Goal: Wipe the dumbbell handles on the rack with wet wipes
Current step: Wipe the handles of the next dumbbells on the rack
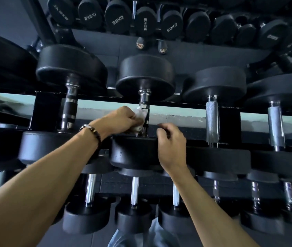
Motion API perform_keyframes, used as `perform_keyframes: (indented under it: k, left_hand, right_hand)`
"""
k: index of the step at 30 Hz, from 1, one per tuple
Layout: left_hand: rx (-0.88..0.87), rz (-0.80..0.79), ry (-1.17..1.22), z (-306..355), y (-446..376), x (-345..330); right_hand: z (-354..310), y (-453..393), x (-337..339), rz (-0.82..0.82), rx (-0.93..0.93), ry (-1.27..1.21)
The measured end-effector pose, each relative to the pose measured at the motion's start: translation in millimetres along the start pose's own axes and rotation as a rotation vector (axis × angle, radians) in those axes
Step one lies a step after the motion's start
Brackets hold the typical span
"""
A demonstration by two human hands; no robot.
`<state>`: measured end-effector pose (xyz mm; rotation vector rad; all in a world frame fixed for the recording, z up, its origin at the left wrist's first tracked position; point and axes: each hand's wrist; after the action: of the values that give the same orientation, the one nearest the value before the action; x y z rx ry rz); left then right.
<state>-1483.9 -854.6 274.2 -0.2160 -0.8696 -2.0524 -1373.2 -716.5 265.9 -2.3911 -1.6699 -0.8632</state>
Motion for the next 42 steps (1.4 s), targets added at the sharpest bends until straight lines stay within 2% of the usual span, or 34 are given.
perform_keyframes:
  k: [2,4,6,9,10,11,14,16,18,20,22,24,26,28,32,33,34,36,38,40,42]
  left_hand:
    - [-0.034,0.173,0.224,4,-18,-3]
    - [-0.041,0.281,0.439,6,-41,-3]
    - [-0.022,0.243,0.317,0,-36,-2]
    - [0.059,0.055,0.072,-25,-19,-2]
    - [0.042,0.007,0.087,-29,-14,-2]
    - [0.025,0.001,0.157,-27,-12,-3]
    - [0.026,0.111,0.648,3,-25,-7]
    - [0.059,0.121,0.771,13,-28,-6]
    - [0.120,0.057,0.706,1,-24,-6]
    - [0.189,-0.017,0.474,-13,-10,-4]
    - [0.208,-0.022,0.396,-13,-6,-3]
    - [0.220,-0.010,0.629,2,-11,-3]
    - [0.194,0.081,0.790,15,-24,-1]
    - [0.160,0.113,0.832,24,-29,-4]
    - [0.298,-0.089,0.654,4,-9,-5]
    - [0.320,-0.097,0.616,1,-7,-3]
    - [0.308,-0.066,0.654,4,-9,-2]
    - [0.231,0.072,0.891,18,-21,3]
    - [0.169,0.100,0.972,29,-31,0]
    - [0.187,0.080,0.876,17,-29,-4]
    - [0.278,-0.030,0.612,3,-15,-6]
  right_hand:
    - [1,1,-1,0.001,0.004,0.003]
    - [1,0,-2,-0.005,0.010,0.009]
    - [4,-2,-3,0.002,0.012,0.002]
    - [6,-3,-3,0.012,0.019,-0.022]
    - [7,-3,-3,0.012,0.014,-0.031]
    - [7,-3,-3,0.016,0.016,-0.032]
    - [7,-3,-3,0.019,0.024,-0.027]
    - [7,-4,-3,0.019,0.017,-0.031]
    - [8,-5,-2,0.029,0.020,-0.033]
    - [7,-5,-3,0.022,0.013,-0.051]
    - [8,-5,-3,0.011,0.010,-0.068]
    - [9,-6,-3,-0.002,0.004,-0.073]
    - [11,-7,-2,-0.024,-0.004,-0.082]
    - [13,-7,-2,-0.035,-0.010,-0.085]
    - [13,-8,-3,-0.020,0.005,-0.093]
    - [12,-8,-3,-0.019,0.003,-0.095]
    - [12,-7,-2,-0.016,0.003,-0.095]
    - [11,-6,-1,-0.015,0.003,-0.083]
    - [10,-5,-1,-0.014,0.003,-0.079]
    - [9,-5,-1,-0.014,0.001,-0.093]
    - [9,-6,-2,-0.007,0.006,-0.092]
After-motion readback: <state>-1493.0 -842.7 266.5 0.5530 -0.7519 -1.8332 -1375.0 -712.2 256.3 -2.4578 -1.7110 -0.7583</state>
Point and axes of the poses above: each hand's wrist, its own y-axis away from the middle knuckle, its own x-axis out of the back of the hand, z = x × y, and after that the axes turned 4 degrees about y, right-handed
